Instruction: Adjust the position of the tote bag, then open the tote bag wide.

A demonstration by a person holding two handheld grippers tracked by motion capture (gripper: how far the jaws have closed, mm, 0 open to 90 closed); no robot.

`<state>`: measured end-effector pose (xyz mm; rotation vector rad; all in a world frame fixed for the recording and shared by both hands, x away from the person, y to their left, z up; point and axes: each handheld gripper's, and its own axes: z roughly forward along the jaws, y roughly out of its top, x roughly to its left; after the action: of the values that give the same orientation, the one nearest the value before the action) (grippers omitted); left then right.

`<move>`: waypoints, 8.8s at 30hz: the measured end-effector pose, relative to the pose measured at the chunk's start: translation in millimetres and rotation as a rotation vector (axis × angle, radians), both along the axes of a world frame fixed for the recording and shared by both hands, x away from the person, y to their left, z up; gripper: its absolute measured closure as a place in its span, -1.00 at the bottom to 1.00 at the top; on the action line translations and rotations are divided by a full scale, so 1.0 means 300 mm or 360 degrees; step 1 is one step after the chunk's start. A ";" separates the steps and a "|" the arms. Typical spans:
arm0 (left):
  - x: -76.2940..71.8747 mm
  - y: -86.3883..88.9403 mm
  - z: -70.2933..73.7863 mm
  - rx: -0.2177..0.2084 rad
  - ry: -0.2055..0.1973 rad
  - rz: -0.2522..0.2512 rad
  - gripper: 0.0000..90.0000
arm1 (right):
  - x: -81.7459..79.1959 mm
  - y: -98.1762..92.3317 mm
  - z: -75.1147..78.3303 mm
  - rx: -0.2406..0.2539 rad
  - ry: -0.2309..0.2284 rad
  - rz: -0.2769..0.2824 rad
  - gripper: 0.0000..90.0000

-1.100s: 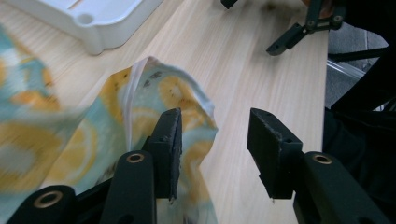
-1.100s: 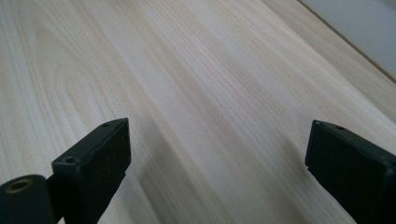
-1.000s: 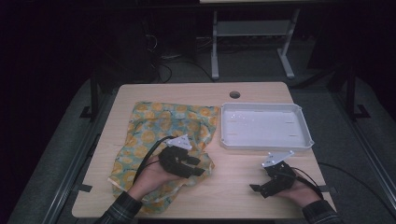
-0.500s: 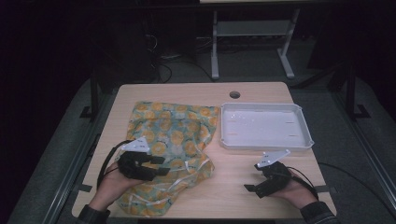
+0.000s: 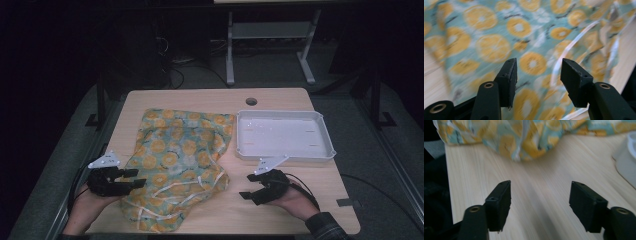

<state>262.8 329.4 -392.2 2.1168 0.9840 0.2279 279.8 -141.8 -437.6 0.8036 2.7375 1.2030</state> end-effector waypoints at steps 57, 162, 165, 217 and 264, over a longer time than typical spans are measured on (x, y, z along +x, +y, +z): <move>0.030 -0.026 -0.159 0.0035 0.0369 -0.0126 0.77 | 0.182 -0.036 -0.032 -0.0256 -0.0006 -0.0084 0.96; -0.136 -0.252 -0.051 0.0072 0.0219 -0.0510 0.97 | 0.090 0.078 0.042 -0.0195 -0.0074 0.0546 0.98; -0.132 -0.242 -0.027 0.0043 0.0186 -0.0500 0.97 | 0.096 0.067 0.061 -0.0158 -0.0096 0.0535 0.98; 0.332 -0.033 0.155 -0.0325 -0.0040 0.0019 0.94 | 0.545 0.256 0.288 -0.0058 -0.0229 0.0224 0.96; 0.483 -0.066 -0.141 0.0149 0.0307 0.0136 0.97 | 0.652 0.346 0.017 -0.0402 -0.0106 0.0069 0.96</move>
<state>407.7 309.6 -434.6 2.2152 1.1989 0.1151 475.4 -38.1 -432.6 0.6666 2.7877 0.8483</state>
